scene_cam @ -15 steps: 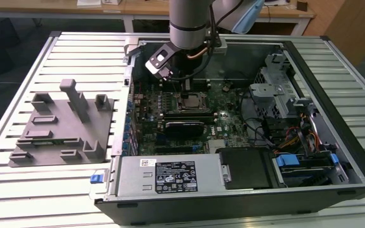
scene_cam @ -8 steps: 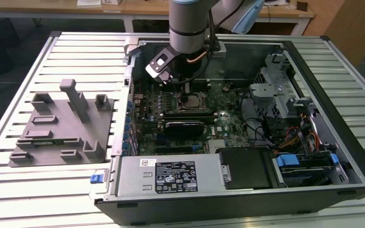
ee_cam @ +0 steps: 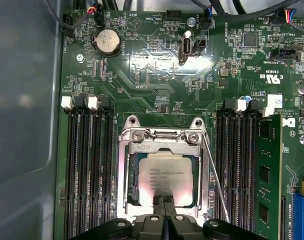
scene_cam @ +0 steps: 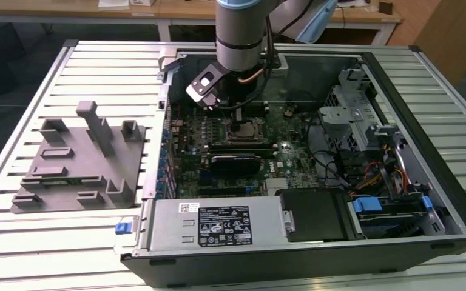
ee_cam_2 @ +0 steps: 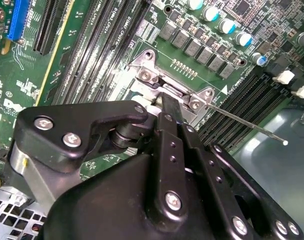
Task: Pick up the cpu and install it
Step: 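Place the cpu into insertion slot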
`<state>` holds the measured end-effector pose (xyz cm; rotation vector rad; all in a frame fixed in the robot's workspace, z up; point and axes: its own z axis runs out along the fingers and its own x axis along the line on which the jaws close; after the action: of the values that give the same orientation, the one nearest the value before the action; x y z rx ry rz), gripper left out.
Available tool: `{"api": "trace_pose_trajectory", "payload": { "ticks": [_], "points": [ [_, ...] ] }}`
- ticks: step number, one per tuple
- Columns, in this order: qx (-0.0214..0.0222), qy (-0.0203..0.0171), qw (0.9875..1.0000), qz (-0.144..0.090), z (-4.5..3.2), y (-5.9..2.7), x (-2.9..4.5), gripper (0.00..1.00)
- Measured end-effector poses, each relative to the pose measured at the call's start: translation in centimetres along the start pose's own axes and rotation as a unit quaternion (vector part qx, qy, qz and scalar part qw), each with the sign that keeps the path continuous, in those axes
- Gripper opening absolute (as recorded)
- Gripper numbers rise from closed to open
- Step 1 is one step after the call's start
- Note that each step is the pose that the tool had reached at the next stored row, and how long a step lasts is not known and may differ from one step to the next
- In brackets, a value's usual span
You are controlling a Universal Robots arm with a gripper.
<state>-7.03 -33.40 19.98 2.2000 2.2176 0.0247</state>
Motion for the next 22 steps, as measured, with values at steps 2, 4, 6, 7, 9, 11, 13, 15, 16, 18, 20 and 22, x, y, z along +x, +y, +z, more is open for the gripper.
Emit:
{"api": "trace_pose_trajectory", "payload": {
  "ticks": [2, 4, 6, 7, 9, 11, 13, 15, 16, 18, 20, 22],
  "points": [
    [0.0, 0.0, 1.0, 0.0, 0.01, 0.17, 0.0, 0.11],
    [0.0, 0.0002, 1.0, 0.0, 0.05, 0.39, 0.01, 0.11],
    [0.0003, 0.0, 1.0, 0.0, 0.06, 0.63, 0.01, 0.11],
    [0.0004, 0.0, 1.0, 0.0, 0.07, 0.73, 0.02, 0.11],
    [0.0004, 0.0, 1.0, 0.0, 0.07, 0.8, 0.02, 0.11],
    [0.0006, 0.0001, 1.0, 0.0, -0.06, 0.81, 0.04, 0.11],
    [0.0009, 0.0, 1.0, 0.0, -0.46, 0.82, 0.04, 0.11],
    [0.0009, 0.0, 1.0, 0.0, -0.93, 0.83, 0.05, 0.11],
    [0.001, 0.0, 1.0, 0.0, -1.16, 0.84, 0.04, 0.11],
    [0.0012, -0.0001, 1.0, 0.0, -1.51, 0.84, 0.04, 0.11],
    [0.0011, 0.0, 1.0, 0.0, -1.57, 0.85, -0.02, 0.11],
    [0.0012, -0.0001, 1.0, 0.0, -1.58, 0.85, -0.34, 0.11]
  ]
}}
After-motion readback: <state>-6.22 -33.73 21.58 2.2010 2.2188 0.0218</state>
